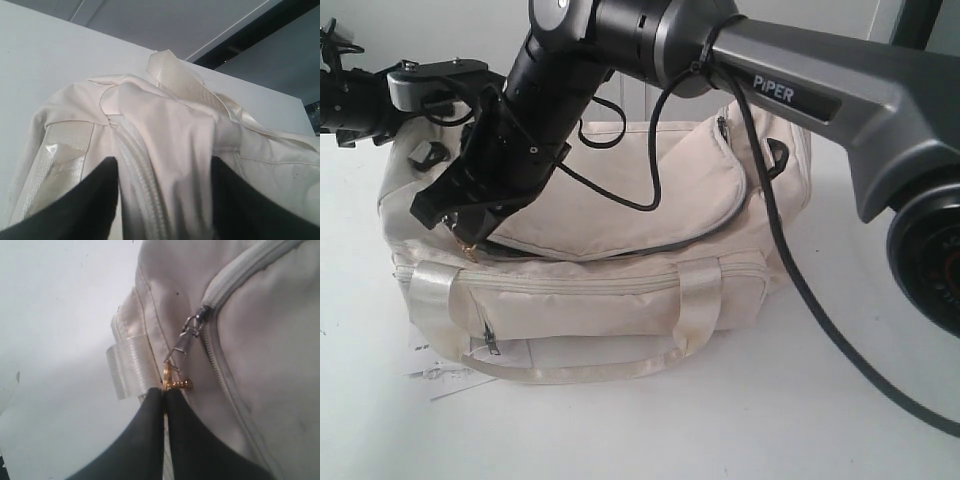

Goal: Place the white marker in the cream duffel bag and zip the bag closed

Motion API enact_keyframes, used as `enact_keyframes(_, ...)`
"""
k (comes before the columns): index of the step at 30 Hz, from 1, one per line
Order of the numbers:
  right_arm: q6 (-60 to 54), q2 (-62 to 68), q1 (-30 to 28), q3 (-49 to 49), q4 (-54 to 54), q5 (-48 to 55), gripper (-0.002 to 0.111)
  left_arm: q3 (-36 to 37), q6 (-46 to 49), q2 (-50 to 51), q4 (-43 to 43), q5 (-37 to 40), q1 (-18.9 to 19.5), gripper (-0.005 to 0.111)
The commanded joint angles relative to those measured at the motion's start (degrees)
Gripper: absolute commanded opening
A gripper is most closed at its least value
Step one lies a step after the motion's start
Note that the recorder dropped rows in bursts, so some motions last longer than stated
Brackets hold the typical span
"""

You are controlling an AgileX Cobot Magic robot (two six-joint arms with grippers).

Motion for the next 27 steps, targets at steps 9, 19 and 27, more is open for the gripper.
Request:
enact_keyframes(9, -0.9, -0.8, 0.2, 0.0, 0.8, -1.6, 0.000, 0.0, -10.6, -9.8, 17.7, 11.6, 5.3, 0.072)
enact_keyframes(19, -0.9, -0.8, 0.2, 0.0, 0.8, -1.8, 0.000, 11.8, -10.4, -16.9, 17.7, 10.8, 5.3, 0.072)
enact_keyframes(27, -0.9, -0.8, 0.2, 0.0, 0.8, -1.8, 0.000, 23.7, -9.3, -24.3, 16.8, 3.7, 5.1, 0.072)
